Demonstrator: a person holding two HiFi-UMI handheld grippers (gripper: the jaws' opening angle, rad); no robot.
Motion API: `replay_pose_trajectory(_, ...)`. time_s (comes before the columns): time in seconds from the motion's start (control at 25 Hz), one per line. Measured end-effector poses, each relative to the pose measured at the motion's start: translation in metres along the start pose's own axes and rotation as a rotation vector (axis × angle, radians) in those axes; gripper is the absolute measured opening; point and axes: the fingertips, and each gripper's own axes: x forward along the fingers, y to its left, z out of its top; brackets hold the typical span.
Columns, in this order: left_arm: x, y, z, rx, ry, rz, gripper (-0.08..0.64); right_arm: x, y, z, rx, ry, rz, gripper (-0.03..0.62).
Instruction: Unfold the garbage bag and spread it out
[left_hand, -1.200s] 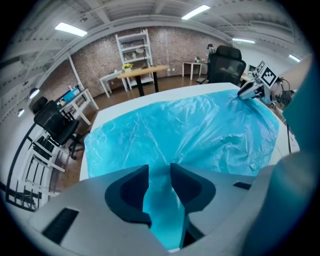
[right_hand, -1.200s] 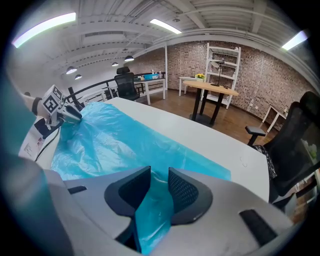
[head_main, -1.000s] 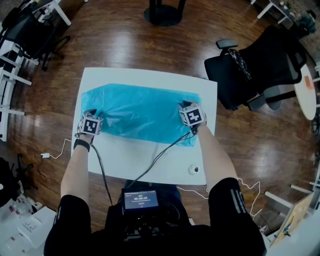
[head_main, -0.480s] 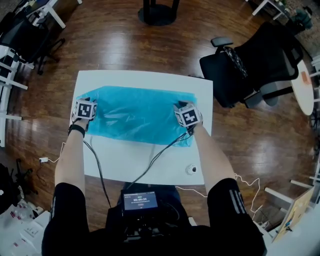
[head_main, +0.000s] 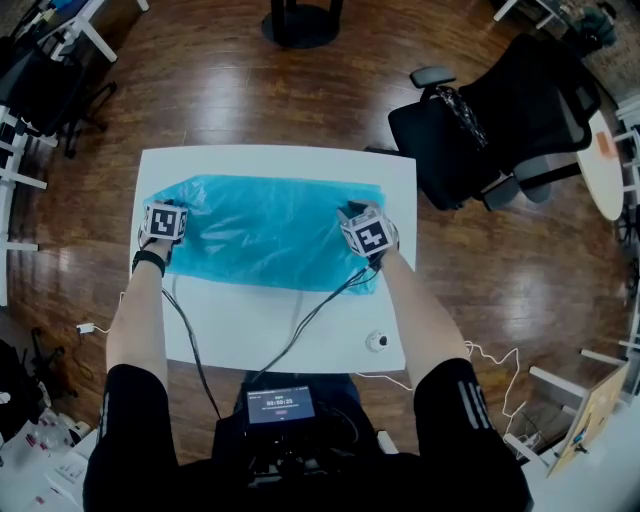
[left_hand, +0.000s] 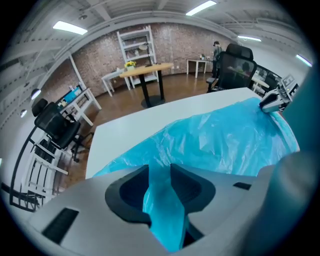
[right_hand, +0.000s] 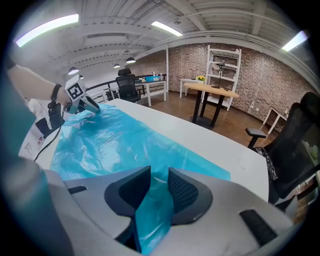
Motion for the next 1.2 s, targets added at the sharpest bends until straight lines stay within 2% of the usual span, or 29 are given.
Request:
replay_pose_trajectory(0.64,0.018,-0.005,0.048,0.002,-0.041,0.000,0.146,0.013,-0.051,0.023,-0.018,0.020,-0.013,0.149)
replay_pose_trajectory(1.2,0.028,0.001,0.070,-0.009,-0.053,0.012,0.146,0.029,-0.073,0.044,-0.022,0.009,0.004,0.149)
